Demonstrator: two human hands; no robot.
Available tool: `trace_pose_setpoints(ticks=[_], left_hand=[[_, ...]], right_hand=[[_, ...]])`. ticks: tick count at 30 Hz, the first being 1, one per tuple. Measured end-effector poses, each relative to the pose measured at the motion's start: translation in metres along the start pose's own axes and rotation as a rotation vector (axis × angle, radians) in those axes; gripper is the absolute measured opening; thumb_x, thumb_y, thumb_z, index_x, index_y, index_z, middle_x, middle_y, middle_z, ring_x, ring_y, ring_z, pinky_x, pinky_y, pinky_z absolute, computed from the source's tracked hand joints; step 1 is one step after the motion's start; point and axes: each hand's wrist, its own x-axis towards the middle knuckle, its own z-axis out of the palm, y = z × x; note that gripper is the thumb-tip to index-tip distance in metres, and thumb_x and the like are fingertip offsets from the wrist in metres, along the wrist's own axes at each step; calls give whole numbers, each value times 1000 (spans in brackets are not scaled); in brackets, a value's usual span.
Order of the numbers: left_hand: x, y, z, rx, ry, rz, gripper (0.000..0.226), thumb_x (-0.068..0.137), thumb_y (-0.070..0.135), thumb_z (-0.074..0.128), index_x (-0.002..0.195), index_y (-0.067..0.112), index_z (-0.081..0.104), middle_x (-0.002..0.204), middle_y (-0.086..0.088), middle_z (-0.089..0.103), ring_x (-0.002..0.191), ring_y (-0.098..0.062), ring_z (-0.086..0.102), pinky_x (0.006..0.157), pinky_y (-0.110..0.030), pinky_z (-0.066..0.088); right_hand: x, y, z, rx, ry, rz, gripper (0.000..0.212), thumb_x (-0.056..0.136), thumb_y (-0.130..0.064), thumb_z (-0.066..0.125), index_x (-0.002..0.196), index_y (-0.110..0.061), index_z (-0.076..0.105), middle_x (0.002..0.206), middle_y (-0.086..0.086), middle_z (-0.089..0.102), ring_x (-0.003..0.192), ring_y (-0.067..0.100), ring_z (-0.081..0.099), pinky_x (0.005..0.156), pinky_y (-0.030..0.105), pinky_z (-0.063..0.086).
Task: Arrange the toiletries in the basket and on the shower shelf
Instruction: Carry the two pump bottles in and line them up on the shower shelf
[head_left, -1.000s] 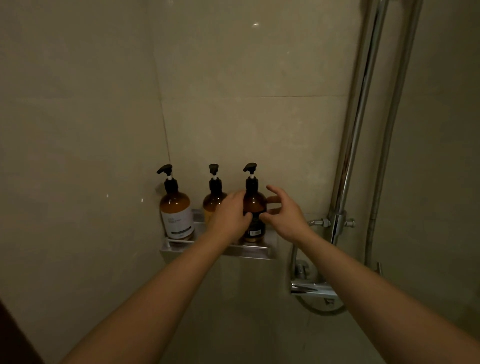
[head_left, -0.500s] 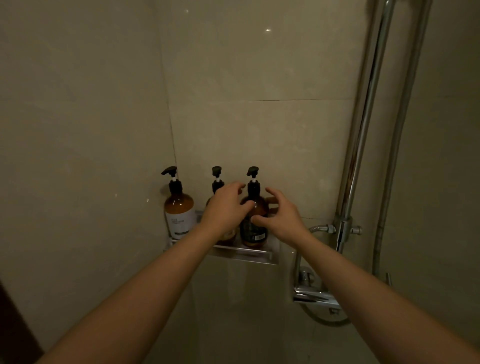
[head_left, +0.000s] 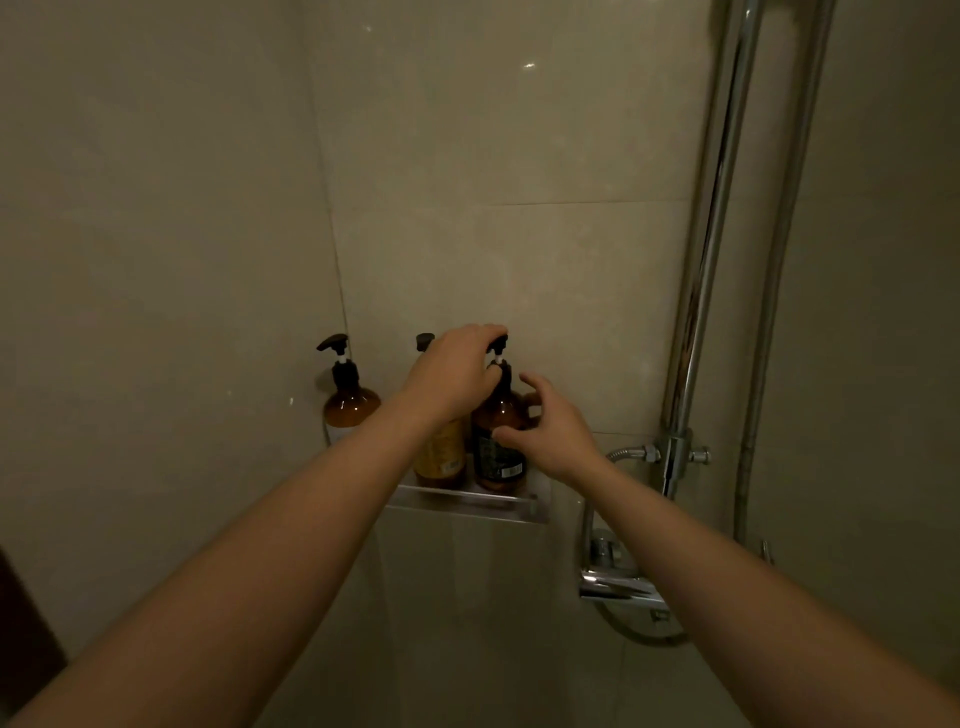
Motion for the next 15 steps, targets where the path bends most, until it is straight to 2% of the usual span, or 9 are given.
trace_pose_setpoints(ticks=[6,11,15], left_hand=[[1,-4,-7,68,-90,11,58,92,20,60,147,21,42,135,-9,58,121,-26,54,97,-40,48],[5,-7,-12,111,-129,6,61,92,17,59,150,23,39,138,-9,56,123,-27,53,95,-36,44],[7,-8,-14,105,-175,-7,63,92,14,56,151,25,36,141,-9,54,125,-28,51,97,-36,43]], right_hand=[[1,-2,1,9,16,40,96,74,-34,84,152,-29,30,137,1,55,114,21,60,93,40,54],[4,-1,-5,42,-48,65,94,78,-23,83,153,-29,28,143,6,51,118,24,59,91,37,53],[8,0,-7,81,-99,90,102,74,-20,85,155,-28,24,147,10,48,123,26,57,101,45,50]])
